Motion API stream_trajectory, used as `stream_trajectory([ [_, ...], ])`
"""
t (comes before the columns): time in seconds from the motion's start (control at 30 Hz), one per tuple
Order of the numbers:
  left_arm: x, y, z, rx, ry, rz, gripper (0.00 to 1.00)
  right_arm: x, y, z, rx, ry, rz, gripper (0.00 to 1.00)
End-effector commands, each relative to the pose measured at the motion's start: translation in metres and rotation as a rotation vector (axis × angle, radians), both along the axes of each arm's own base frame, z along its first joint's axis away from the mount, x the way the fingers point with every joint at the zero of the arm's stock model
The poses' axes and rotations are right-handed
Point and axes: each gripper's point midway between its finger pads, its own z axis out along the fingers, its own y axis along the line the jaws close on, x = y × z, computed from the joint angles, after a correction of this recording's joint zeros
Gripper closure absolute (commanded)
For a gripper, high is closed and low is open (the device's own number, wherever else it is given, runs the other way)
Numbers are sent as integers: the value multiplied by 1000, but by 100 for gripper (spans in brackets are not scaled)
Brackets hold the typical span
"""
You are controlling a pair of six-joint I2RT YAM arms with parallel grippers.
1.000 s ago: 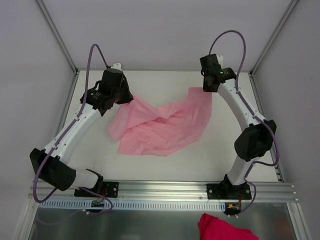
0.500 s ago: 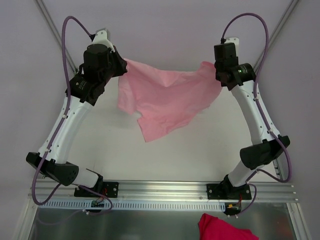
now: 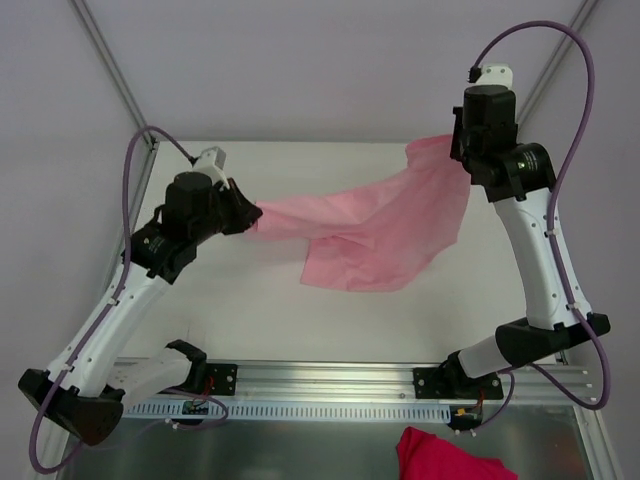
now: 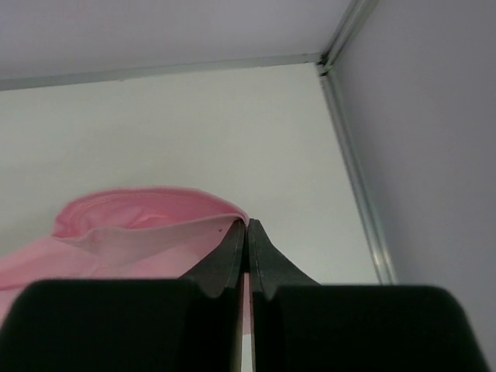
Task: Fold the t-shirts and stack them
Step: Flatten out the tshirt
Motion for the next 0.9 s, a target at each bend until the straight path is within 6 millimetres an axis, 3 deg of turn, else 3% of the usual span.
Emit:
stream_trajectory([
  [0.0,-47,-18,-69,-48,208,-79,100,-23,35,2,147,47,180,99],
  [0.13,-87,-20,-123,8,329,-96,100,-60,78,-58,187,255,290,99],
  [0.17,-93,-20,-129,8,347,-92,100,-73,92,-93,162,347,323,99],
  [0.23,-110,-18,-140,23,391,-100,100,-92,106,-119,200,407,347,99],
  [0.27,-114,-17,-144,29,403,-101,100,-107,114,-149,183,491,371,99],
  [0.37,-130,-10,-154,61,457,-103,100,-130,119,-190,168,603,386,99],
  [0.47,-140,0,-167,115,527,-88,100,-143,124,-214,136,678,396,99],
  [0.6,-140,20,-194,236,589,-9,100,-156,128,-240,86,725,394,99],
  [0.73,-129,16,-217,292,611,-7,100,-165,151,-248,115,725,447,99],
  [0.87,-102,-3,-240,336,624,-23,100,-171,165,-252,96,730,476,99],
])
